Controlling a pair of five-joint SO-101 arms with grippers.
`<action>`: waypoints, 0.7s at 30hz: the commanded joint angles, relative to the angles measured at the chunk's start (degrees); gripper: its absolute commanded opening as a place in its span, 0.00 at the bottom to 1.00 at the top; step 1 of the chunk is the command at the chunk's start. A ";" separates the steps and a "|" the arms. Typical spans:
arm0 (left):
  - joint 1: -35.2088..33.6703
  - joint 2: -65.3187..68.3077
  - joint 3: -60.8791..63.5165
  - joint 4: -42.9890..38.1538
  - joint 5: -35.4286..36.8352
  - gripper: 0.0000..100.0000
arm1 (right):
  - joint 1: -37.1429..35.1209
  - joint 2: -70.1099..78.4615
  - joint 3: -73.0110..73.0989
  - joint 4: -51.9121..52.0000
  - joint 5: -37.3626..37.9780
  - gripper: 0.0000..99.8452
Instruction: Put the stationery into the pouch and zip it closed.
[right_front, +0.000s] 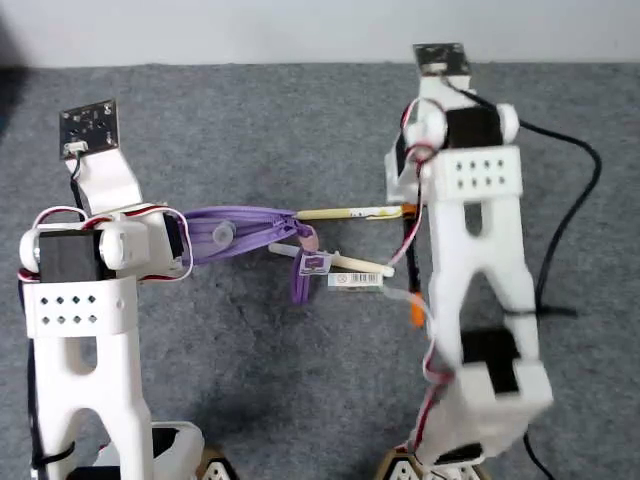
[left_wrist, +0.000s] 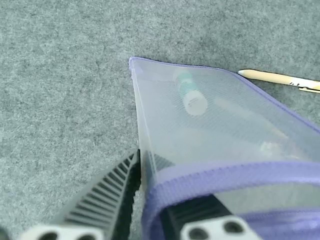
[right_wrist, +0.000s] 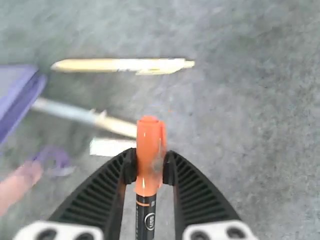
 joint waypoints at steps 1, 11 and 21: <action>-0.18 -0.35 -0.31 -0.18 0.62 0.02 | -3.91 -14.29 5.19 1.98 -1.85 0.01; -0.18 -0.35 -0.31 -0.18 0.62 0.01 | -13.93 -32.40 9.32 1.80 -11.34 0.01; -0.18 -0.35 -0.31 -0.18 0.62 0.01 | -22.64 -44.44 9.41 -7.69 -14.86 0.01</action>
